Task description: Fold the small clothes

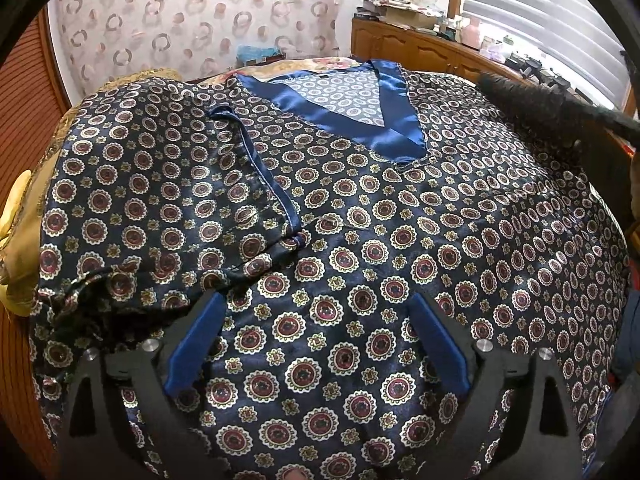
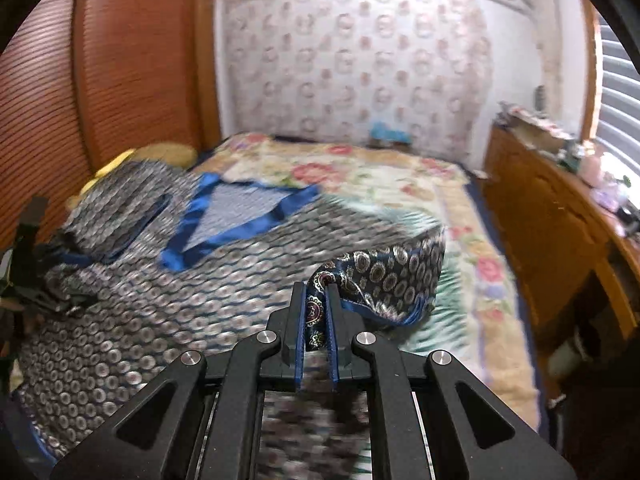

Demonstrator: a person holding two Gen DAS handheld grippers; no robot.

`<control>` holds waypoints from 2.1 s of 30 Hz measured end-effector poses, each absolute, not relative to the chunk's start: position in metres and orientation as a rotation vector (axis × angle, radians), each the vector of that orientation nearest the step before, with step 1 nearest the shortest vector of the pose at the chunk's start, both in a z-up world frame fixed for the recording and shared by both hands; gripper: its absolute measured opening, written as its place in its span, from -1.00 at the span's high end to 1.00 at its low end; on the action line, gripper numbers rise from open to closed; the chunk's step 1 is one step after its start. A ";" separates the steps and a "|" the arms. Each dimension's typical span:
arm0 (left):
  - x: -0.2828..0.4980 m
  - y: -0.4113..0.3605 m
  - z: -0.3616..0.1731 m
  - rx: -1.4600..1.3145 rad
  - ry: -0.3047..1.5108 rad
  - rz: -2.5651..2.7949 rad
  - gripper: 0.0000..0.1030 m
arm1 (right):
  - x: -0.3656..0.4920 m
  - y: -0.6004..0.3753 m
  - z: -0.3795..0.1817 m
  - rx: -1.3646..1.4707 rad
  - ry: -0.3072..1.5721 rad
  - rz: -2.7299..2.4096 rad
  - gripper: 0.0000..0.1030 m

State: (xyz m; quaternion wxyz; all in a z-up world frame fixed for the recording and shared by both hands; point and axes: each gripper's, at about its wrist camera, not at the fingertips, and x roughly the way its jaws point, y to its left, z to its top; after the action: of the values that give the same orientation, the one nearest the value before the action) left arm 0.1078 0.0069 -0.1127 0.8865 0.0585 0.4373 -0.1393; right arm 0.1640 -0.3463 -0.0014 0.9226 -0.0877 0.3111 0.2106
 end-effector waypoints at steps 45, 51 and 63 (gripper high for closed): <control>0.073 0.031 -0.053 0.013 0.656 -0.176 -0.89 | 0.260 -0.343 -0.033 -0.130 0.791 0.391 0.87; 0.071 0.034 -0.049 0.013 0.648 -0.172 -0.89 | 0.257 -0.341 -0.029 -0.145 0.777 0.366 0.36; 0.071 0.037 -0.049 0.006 0.656 -0.167 -0.89 | 0.251 -0.357 -0.030 -0.143 0.770 0.333 0.23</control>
State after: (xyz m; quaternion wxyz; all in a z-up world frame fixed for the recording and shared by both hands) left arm 0.0706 0.0373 -0.0490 0.9433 0.0031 0.3216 -0.0817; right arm 0.2506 -0.3565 -0.0301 0.9107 -0.0692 0.3737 0.1616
